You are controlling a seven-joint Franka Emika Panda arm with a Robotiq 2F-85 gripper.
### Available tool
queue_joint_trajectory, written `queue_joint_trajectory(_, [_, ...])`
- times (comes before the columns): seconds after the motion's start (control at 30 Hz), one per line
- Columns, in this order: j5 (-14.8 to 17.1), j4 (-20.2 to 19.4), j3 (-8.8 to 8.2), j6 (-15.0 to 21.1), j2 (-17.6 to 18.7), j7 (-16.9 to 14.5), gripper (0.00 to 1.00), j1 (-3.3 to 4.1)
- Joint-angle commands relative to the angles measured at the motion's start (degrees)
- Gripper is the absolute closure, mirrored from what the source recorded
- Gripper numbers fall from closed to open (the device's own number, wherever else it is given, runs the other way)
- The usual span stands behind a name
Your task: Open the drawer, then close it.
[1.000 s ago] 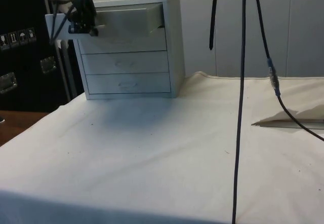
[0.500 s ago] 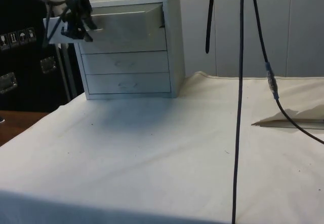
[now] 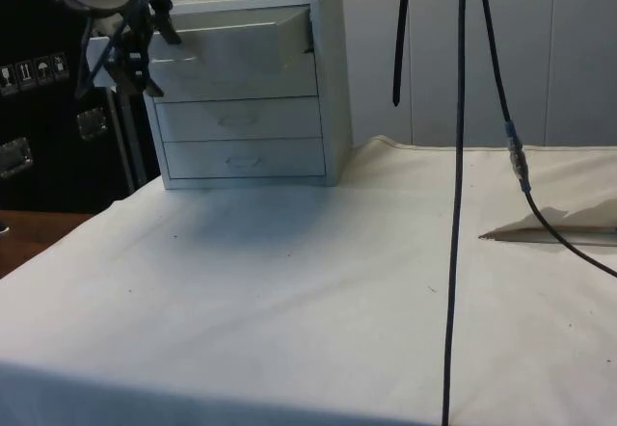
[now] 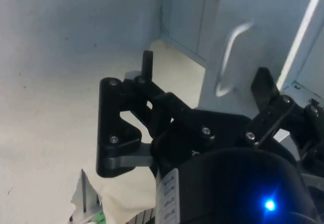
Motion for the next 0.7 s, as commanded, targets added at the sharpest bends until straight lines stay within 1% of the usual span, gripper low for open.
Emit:
queue_joint_trajectory(0.0, [0.1,0.5,0.29,-0.7,0.3,0.5,0.00,0.11])
queue_joint_trajectory(0.03, [0.1,1.0,0.74,-1.1,0.6,1.1,0.00,0.06])
queue_joint_trajectory(0.1, [-0.1,1.0,0.92,-0.6,0.5,1.1,0.00,0.00])
queue_joint_trajectory(0.13, [0.2,1.5,1.20,-1.4,0.9,1.6,0.00,0.00])
queue_joint_trajectory(0.37, [0.3,3.6,2.75,-2.5,2.1,3.6,0.00,-0.11])
queue_joint_trajectory(0.4, [0.0,3.3,2.64,-1.9,1.9,3.7,0.00,0.00])
queue_joint_trajectory(0.43, [0.3,3.8,2.92,-2.6,2.2,3.9,0.00,-0.11])
queue_joint_trajectory(0.53, [0.3,4.5,3.55,-3.0,2.5,4.6,0.00,-0.17])
queue_joint_trajectory(0.67, [0.1,5.0,3.67,-3.3,2.7,5.0,0.00,-0.23])
